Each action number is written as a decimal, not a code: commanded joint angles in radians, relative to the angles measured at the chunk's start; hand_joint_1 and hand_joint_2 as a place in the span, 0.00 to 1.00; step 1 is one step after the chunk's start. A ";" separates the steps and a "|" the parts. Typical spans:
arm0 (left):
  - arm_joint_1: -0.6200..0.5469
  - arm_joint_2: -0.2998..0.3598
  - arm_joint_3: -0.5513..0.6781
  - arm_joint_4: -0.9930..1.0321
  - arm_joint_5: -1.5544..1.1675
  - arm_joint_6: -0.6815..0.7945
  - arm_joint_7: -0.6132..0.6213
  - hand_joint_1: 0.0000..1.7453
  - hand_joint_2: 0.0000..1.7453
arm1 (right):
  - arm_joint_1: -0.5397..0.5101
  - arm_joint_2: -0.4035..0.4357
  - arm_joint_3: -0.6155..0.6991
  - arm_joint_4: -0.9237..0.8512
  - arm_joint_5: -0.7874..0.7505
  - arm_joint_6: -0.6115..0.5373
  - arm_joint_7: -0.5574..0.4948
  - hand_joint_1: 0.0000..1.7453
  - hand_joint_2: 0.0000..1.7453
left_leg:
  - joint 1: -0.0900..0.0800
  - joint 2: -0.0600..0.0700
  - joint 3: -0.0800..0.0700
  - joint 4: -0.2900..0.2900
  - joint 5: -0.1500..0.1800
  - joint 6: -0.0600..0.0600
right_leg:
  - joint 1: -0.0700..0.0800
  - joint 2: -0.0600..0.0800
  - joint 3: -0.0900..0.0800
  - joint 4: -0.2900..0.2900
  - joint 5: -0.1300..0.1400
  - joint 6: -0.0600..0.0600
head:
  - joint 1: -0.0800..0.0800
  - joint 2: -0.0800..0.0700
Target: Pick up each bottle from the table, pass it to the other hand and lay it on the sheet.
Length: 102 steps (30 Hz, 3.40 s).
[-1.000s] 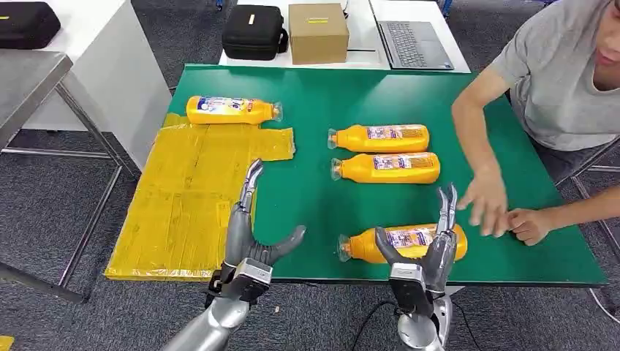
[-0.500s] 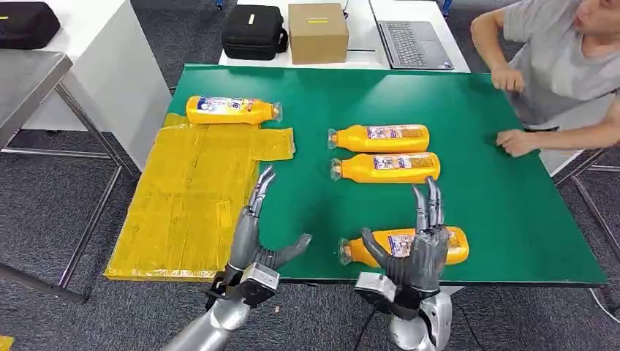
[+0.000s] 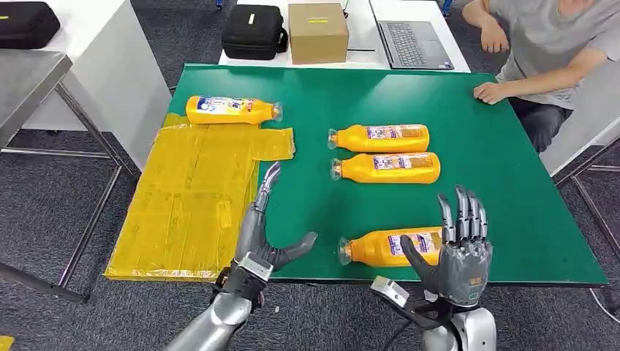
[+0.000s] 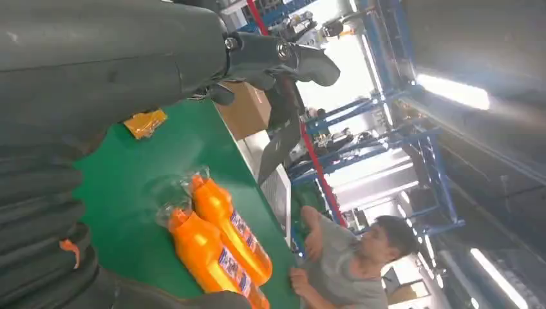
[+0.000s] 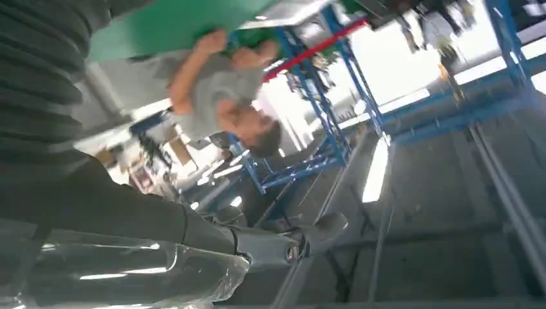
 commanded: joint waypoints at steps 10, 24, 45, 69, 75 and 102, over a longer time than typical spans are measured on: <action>0.047 0.017 0.071 -0.074 -0.005 -0.069 0.037 0.00 1.00 | 0.060 -0.316 0.195 0.029 -0.051 0.208 0.406 0.00 1.00 | 0.000 0.001 0.005 -0.001 -0.002 -0.002 | 0.000 0.001 0.005 -0.001 -0.002 -0.002 | 0.000 0.000; 0.053 0.007 0.097 -0.071 0.008 -0.066 0.009 0.00 1.00 | -0.030 -0.363 0.219 0.178 -0.073 0.328 0.407 0.00 1.00 | -0.001 0.003 0.006 -0.001 -0.002 -0.002 | 0.000 0.003 0.005 -0.002 -0.001 -0.002 | 0.000 0.000; 0.015 -0.023 0.082 -0.029 0.035 -0.121 0.019 0.00 1.00 | -0.255 -0.349 0.222 0.593 0.005 0.338 0.399 0.00 1.00 | -0.002 0.001 0.005 -0.001 -0.001 -0.001 | -0.001 0.000 0.006 -0.001 -0.001 -0.001 | 0.000 0.000; 0.036 -0.013 0.059 -0.031 0.060 -0.199 0.050 0.00 1.00 | -0.155 -0.378 0.241 0.372 0.153 0.415 0.536 0.00 1.00 | -0.002 0.000 0.005 0.000 -0.001 -0.001 | -0.002 -0.001 0.005 0.000 -0.002 -0.001 | 0.000 0.000; 0.032 -0.023 0.057 -0.028 0.060 -0.214 0.057 0.00 1.00 | -0.121 -0.373 0.232 0.303 0.221 0.393 0.587 0.00 1.00 | -0.002 0.000 0.004 0.000 0.000 -0.001 | -0.002 -0.001 0.004 0.000 -0.001 -0.001 | 0.000 0.000; -0.004 -0.043 0.039 0.023 0.069 -0.247 0.059 0.00 1.00 | -0.137 -0.376 0.148 0.385 0.174 0.450 0.579 0.00 1.00 | -0.002 0.000 0.006 -0.001 -0.001 -0.001 | -0.002 0.000 0.006 0.000 -0.002 -0.002 | 0.000 0.000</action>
